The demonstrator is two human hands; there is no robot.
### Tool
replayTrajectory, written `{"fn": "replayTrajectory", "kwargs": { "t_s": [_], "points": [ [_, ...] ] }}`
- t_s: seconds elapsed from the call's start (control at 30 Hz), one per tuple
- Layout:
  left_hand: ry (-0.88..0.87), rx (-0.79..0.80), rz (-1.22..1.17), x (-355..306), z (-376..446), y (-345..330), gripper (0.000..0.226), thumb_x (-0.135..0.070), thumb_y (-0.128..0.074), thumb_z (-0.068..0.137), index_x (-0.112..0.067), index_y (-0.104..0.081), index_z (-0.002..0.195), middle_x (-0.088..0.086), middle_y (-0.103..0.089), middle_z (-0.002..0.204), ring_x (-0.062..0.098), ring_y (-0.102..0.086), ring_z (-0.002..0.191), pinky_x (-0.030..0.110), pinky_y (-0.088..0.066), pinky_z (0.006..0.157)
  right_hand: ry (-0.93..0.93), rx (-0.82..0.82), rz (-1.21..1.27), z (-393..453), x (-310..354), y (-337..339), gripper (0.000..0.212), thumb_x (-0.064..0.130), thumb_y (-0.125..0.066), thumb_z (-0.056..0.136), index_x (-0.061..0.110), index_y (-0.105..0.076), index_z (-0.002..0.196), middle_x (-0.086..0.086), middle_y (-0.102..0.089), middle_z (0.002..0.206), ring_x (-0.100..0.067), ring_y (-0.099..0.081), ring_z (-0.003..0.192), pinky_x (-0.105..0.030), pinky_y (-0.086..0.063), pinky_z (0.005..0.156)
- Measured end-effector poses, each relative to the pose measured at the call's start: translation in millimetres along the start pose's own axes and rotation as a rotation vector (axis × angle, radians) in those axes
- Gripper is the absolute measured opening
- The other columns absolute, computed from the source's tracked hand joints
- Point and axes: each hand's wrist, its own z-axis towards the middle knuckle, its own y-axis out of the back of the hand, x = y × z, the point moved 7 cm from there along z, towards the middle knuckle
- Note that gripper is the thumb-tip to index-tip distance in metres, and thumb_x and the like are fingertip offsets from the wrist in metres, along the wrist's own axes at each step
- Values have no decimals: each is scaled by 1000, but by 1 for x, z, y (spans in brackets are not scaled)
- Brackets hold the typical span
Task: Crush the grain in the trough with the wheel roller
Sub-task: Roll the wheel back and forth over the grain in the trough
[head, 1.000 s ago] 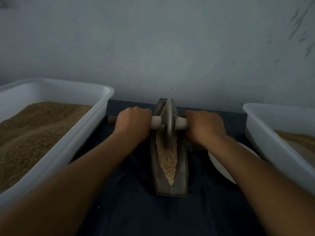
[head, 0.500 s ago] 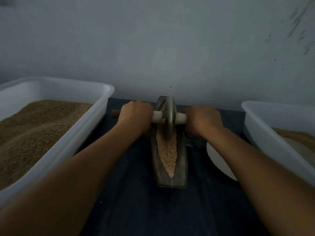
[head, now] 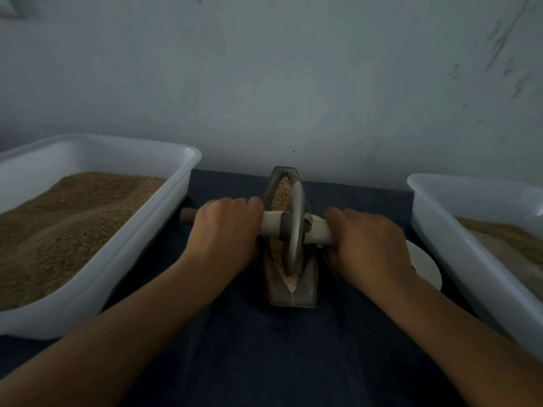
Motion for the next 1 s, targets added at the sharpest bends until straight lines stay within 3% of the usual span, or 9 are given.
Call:
{"fn": "replayTrajectory", "kwargs": {
  "t_s": [0.13, 0.23, 0.4, 0.57, 0.77, 1.0],
  "points": [
    [41, 16, -22, 4, -4, -2, 37, -37, -65, 86, -27, -29, 87, -9, -46, 76, 11, -39, 63, 29, -25, 52, 44, -68, -12, -1, 4, 8, 27, 22, -81, 61, 18, -57, 73, 0, -53, 59, -20, -47, 48, -25, -22, 52],
    [36, 48, -43, 4, 0, -7, 37, -36, -66, 85, -27, -30, 88, -7, -55, 82, 12, -41, 64, 29, -28, 54, 36, -55, 6, 6, 3, -3, 30, 22, -83, 60, 17, -56, 73, 0, -54, 59, -22, -48, 48, -25, -22, 52],
    [-2, 75, -44, 0, 25, -19, 30, -27, -71, 82, -22, -46, 98, -1, -63, 99, 19, -60, 84, 31, -34, 65, -17, 102, 22, 27, -7, -41, 23, 36, -69, 78, 24, -52, 88, 4, -60, 76, -22, -57, 66, -32, -27, 58],
    [28, 186, -78, 7, 60, -42, 31, -20, -68, 85, -13, -48, 107, 8, -63, 108, 26, -63, 96, 34, -38, 69, -36, 126, -14, 52, -16, -61, 21, 37, -66, 79, 26, -57, 94, 3, -64, 83, -24, -60, 74, -31, -27, 58],
    [95, 235, -229, 19, 80, -57, 38, -18, -71, 82, -13, -40, 104, 13, -59, 109, 30, -61, 96, 38, -43, 70, -67, 273, 25, 98, -30, -86, 16, 38, -67, 80, 32, -64, 94, 0, -67, 94, -26, -63, 84, -28, -34, 58],
    [61, 164, -97, 16, 91, -55, 37, -20, -70, 84, -12, -47, 112, 11, -61, 108, 29, -62, 93, 36, -41, 66, -98, 363, -7, 103, -38, -102, 24, 47, -66, 79, 36, -63, 100, 2, -67, 100, -23, -63, 86, -25, -28, 52]
  ]
}}
